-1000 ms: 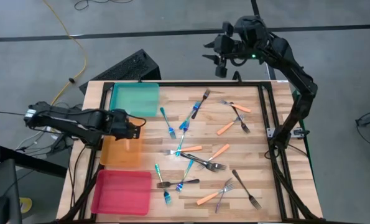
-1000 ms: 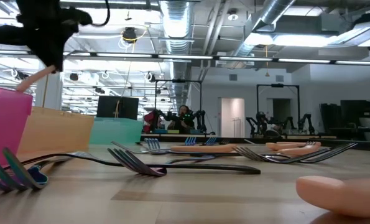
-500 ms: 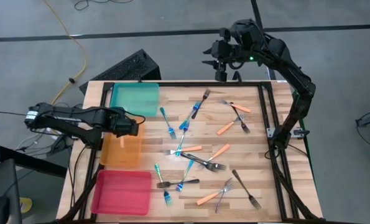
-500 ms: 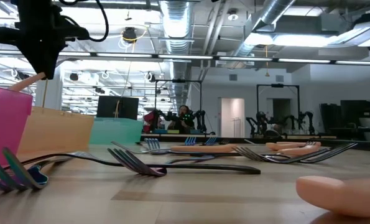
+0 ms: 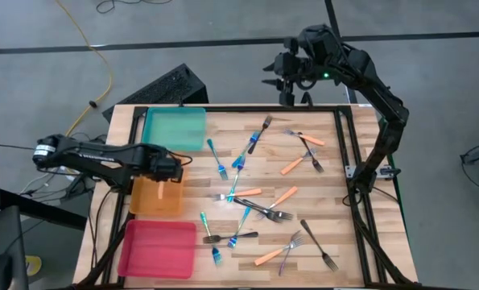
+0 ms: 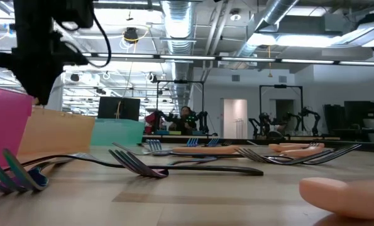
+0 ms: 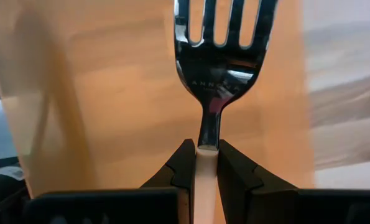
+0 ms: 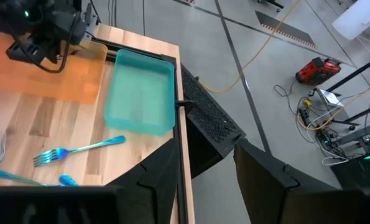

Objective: Sort silverware by color (type)
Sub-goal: Put the orange fork into the orange bin

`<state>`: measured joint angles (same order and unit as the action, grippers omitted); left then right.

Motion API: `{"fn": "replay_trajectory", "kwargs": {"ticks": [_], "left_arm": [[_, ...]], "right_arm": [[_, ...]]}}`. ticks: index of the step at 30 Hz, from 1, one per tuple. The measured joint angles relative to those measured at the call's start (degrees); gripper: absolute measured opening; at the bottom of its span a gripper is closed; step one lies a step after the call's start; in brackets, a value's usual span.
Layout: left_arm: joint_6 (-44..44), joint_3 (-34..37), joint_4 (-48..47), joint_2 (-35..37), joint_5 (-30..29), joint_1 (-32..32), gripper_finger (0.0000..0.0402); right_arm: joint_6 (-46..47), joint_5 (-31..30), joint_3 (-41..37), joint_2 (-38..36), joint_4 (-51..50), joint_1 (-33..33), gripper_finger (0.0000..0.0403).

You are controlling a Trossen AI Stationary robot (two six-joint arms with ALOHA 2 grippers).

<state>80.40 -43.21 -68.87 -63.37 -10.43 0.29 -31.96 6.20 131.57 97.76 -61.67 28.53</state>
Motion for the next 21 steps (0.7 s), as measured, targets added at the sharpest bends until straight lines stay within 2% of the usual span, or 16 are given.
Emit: {"fn": "replay_trajectory", "kwargs": {"ticks": [3, 6, 11, 21], "left_arm": [[-1.31, 2.19, 1.98, -0.02, 2.54, 1.42, 0.0023], [-1.74, 3.8, 3.11, 0.0, 2.68, 2.91, 0.0023], [-3.06, 6.17, 9.23, -0.21, 5.91, 4.75, 0.0023], [-4.84, 10.3, 11.5, -0.5, 10.27, 7.93, 0.0023]], "right_arm": [[-0.03, -0.02, 0.0, 0.0, -0.01, 0.03, 0.0175], [-0.03, -0.02, 0.0, 0.0, -0.02, 0.02, 0.0175], [-0.08, -0.01, 0.0, 0.0, -0.04, 0.0, 0.0175], [-0.16, 0.0, 0.0, 0.0, -0.5, 0.02, 0.0175]]}}
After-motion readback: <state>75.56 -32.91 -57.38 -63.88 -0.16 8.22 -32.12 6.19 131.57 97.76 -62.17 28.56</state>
